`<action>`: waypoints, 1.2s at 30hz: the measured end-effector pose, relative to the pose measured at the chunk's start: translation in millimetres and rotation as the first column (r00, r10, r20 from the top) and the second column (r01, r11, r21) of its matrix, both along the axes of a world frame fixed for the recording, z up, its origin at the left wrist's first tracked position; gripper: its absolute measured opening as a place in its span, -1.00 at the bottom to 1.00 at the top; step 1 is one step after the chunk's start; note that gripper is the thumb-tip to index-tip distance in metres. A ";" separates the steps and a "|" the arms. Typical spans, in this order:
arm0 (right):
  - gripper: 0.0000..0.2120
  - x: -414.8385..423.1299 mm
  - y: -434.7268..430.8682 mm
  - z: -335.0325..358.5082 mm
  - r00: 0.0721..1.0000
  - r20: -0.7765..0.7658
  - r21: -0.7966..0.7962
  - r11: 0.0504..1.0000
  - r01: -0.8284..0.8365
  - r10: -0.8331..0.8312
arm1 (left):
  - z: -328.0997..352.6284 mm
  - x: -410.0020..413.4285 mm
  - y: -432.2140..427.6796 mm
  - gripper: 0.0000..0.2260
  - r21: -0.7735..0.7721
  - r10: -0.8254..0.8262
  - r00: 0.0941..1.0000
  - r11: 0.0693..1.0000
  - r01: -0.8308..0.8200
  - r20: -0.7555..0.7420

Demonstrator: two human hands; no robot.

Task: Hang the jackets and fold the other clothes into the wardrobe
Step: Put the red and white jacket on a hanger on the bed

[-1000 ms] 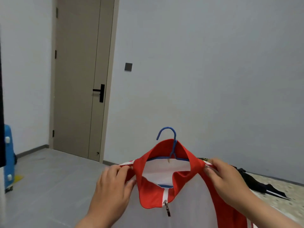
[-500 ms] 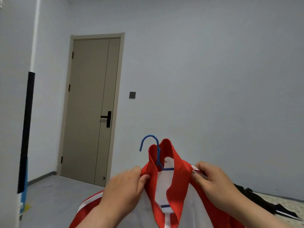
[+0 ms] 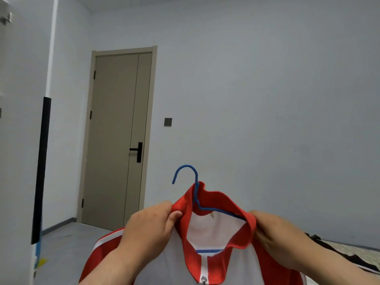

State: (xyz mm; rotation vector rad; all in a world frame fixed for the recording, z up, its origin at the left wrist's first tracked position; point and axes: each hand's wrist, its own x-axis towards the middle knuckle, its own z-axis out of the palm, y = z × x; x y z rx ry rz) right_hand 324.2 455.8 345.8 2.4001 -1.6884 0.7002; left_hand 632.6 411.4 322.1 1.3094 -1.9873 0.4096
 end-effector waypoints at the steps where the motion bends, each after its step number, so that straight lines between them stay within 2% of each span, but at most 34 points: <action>1: -0.78 6.3 0.6 -0.2 1.000 -0.028 -0.001 1.000 -0.012 0.012 | -0.5 -3.6 1.2 -0.59 0.000 -0.009 1.000 1.000 0.009 0.020; 4: -0.75 23.6 1.6 0.4 0.993 -0.114 0.003 0.999 -0.037 0.037 | -2.2 -12.5 6.2 -0.57 0.002 -0.063 0.997 0.998 0.063 0.050; 8: -0.68 31.1 1.0 4.2 0.996 -0.084 -0.042 0.998 -0.038 0.034 | -1.5 -11.2 4.8 -0.56 -0.022 -0.106 0.994 0.994 0.107 0.011; 13: -0.69 21.9 -0.8 6.7 0.998 0.038 -0.088 0.995 -0.042 0.045 | -6.2 7.5 -4.8 -0.44 -0.143 -0.057 0.998 0.988 0.055 -0.008; 15: -0.71 17.6 -1.4 4.9 0.995 0.084 -0.093 0.995 -0.037 0.045 | -9.1 17.1 -8.0 -0.38 -0.127 -0.016 0.999 0.992 0.011 -0.035; 18: -0.72 15.6 -3.3 -1.1 0.995 0.083 -0.092 0.995 -0.039 0.047 | -14.6 23.0 -8.5 -0.45 -0.104 -0.133 0.988 0.987 0.124 -0.084; 20: -0.73 16.2 -3.9 -5.0 0.996 0.068 -0.096 0.994 -0.057 0.063 | -17.4 20.0 -6.5 -0.53 -0.113 -0.183 0.983 0.977 0.181 -0.012; 23: -0.84 19.5 -2.4 -6.6 0.974 0.170 -0.101 0.986 -0.136 0.152 | -17.2 19.5 -7.3 -0.55 -0.148 -0.134 0.991 0.980 0.135 0.015; 25: -0.83 20.6 -1.5 -6.0 0.950 0.242 -0.097 0.979 -0.177 0.195 | -16.2 23.3 -7.4 -0.53 -0.164 -0.088 0.996 0.983 0.088 0.007; 28: -0.66 16.8 -2.7 -8.0 0.973 0.185 0.000 0.990 -0.140 0.138 | -17.0 29.9 -7.2 -0.55 -0.144 -0.052 0.998 0.988 0.048 -0.025; 31: -0.61 20.3 -3.5 -12.7 0.990 0.087 -0.016 0.994 -0.112 0.113 | -16.7 27.6 -4.5 -0.66 -0.158 -0.069 0.998 0.985 0.069 0.005; 33: -0.69 28.4 -4.8 -13.8 0.989 0.061 -0.053 0.990 -0.129 0.132 | -15.6 22.9 -2.2 -0.67 -0.161 -0.074 0.997 0.984 0.074 0.011; 35: -0.90 35.5 -7.6 -11.3 0.991 0.062 -0.103 0.988 -0.114 0.120 | -15.3 20.0 -1.2 -0.66 -0.110 -0.097 0.995 0.989 0.095 -0.011; 36: -0.82 37.2 -9.7 -10.2 0.991 0.082 -0.124 0.987 -0.099 0.109 | -14.9 19.4 -1.2 -0.66 -0.089 -0.103 0.995 0.991 0.101 -0.014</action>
